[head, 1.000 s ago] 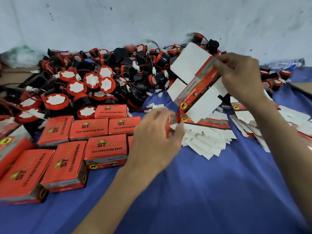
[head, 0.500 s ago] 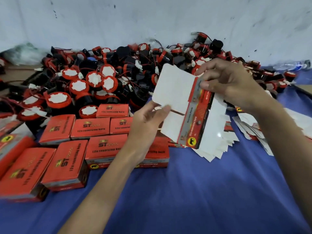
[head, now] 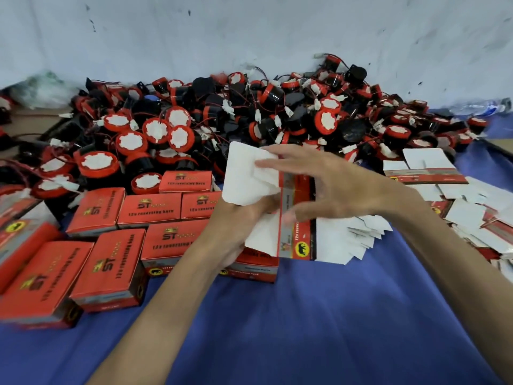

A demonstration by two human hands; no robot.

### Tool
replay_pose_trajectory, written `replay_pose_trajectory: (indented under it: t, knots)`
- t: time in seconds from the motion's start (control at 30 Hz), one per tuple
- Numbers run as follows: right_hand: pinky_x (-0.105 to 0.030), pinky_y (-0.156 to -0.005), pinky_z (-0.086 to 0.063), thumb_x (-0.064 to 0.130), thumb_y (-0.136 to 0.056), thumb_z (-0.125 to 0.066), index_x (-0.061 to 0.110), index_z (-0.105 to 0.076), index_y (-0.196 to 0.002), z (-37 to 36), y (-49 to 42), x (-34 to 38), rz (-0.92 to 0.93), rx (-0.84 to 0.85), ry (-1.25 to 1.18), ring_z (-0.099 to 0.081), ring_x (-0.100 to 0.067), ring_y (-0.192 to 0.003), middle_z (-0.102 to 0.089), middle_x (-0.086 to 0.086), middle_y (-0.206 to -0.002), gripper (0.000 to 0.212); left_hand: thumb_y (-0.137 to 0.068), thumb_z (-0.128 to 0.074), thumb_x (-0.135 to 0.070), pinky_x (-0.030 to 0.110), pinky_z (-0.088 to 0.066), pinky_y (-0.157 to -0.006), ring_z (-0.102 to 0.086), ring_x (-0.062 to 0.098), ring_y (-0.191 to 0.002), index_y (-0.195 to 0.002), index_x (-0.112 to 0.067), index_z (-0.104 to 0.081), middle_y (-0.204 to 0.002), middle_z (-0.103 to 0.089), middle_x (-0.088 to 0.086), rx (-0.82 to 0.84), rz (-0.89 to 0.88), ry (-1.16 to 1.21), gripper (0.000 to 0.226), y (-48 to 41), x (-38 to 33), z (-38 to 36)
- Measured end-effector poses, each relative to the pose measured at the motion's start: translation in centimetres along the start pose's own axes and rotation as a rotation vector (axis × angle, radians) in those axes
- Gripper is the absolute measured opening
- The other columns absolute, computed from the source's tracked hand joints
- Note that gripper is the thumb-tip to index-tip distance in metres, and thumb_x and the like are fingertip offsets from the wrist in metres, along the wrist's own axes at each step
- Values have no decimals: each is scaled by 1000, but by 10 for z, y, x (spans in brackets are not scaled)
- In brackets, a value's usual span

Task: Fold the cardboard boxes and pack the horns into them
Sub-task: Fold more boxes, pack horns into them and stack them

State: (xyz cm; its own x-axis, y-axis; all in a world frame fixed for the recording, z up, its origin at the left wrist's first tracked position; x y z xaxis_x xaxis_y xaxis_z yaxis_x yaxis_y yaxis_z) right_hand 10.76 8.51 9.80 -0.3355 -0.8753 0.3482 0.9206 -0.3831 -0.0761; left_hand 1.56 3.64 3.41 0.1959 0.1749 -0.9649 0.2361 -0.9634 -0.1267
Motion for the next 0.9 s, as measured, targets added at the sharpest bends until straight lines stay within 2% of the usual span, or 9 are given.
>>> replay_pose_trajectory:
  t: [0.1,0.17,0.3,0.4,0.5,0.63,0.7,0.77,0.9]
  knots:
    - [-38,-112,9,86,-48,-64,47,28,-141,-26,2,5,-52,132,298,17,-7,-144,21,10,-158,136,-84,-63,6,37,-60,-69,-72,24,-89,-97,-25,-70,-96,-75,4,-70,-36,25,35,-2,0,6]
    - [-43,-116,5,77,-51,-72,41,38,-137,-31,2,12,-31,134,346,16,-14,-146,21,6,-158,145,-83,-64,7,32,-58,-64,-73,19,-83,-86,-28,-73,-89,-75,1,-102,-53,34,36,-2,0,8]
    - [-43,-99,-43,50,-56,-76,37,24,-146,0,-1,19,1,-51,313,-48,-16,-116,-38,-1,-135,135,-82,-63,9,33,-59,-64,-72,20,-80,-84,-21,-69,-81,-75,-1,-219,-58,-29,31,-3,0,11]
    - [-36,-86,-51,59,-55,-75,41,9,-149,28,5,6,-88,-246,182,-60,-10,-91,-58,10,-102,128,-90,-50,-5,32,-57,-63,-71,20,-74,-95,-22,-67,-84,-74,0,-300,-219,50,24,1,-18,16]
    - [-2,-76,-42,64,-54,-73,31,-14,-152,46,11,-23,-238,-444,-104,-59,16,-85,-68,26,-75,120,-85,-53,-47,38,-55,-89,-59,11,-113,-138,-36,-33,-136,-46,-2,-328,-436,-75,57,12,-33,16]
    - [-18,-99,-38,67,-50,-73,32,-23,-151,27,7,-57,-426,-373,-506,-57,-1,-114,-70,15,-109,117,-59,-72,-72,44,-42,-108,-16,5,-145,-144,-43,3,-154,-3,-5,-123,-526,-417,117,17,-35,-15]
    - [-15,-92,-34,65,-55,-77,27,-21,-152,12,1,-55,-434,-295,-512,-52,1,-116,-69,24,-107,119,-55,-74,-71,21,-31,-112,-2,-7,-143,-143,-46,4,-155,4,-5,-76,-526,-567,121,14,-29,-21]
    - [-12,-85,-29,78,-52,-68,27,-19,-153,4,-2,-48,-413,-240,-426,-49,3,-115,-62,32,-114,123,-57,-82,-60,0,-24,-103,-7,-13,-138,-142,-47,-12,-155,-2,-4,-50,-501,-641,111,10,-26,-22]
    - [-18,-100,-27,93,-58,-45,42,-7,-151,1,2,-30,-290,-49,-349,-32,-7,-137,-34,20,-146,112,-60,-76,-31,25,-52,-85,-57,8,-109,-121,-34,-43,-126,-53,0,-24,-405,-296,70,6,-27,-10]
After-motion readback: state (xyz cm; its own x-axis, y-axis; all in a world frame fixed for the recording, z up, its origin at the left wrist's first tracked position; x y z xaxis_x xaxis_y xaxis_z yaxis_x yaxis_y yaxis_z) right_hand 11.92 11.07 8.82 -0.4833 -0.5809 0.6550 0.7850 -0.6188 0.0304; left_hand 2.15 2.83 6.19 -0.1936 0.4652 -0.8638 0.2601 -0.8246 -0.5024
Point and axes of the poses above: each hand's wrist, its own y-axis away from the middle knuckle, its own z-axis out of the back of the hand, x = y × z, the point moved 8 cm from there along -y, towards the middle knuckle
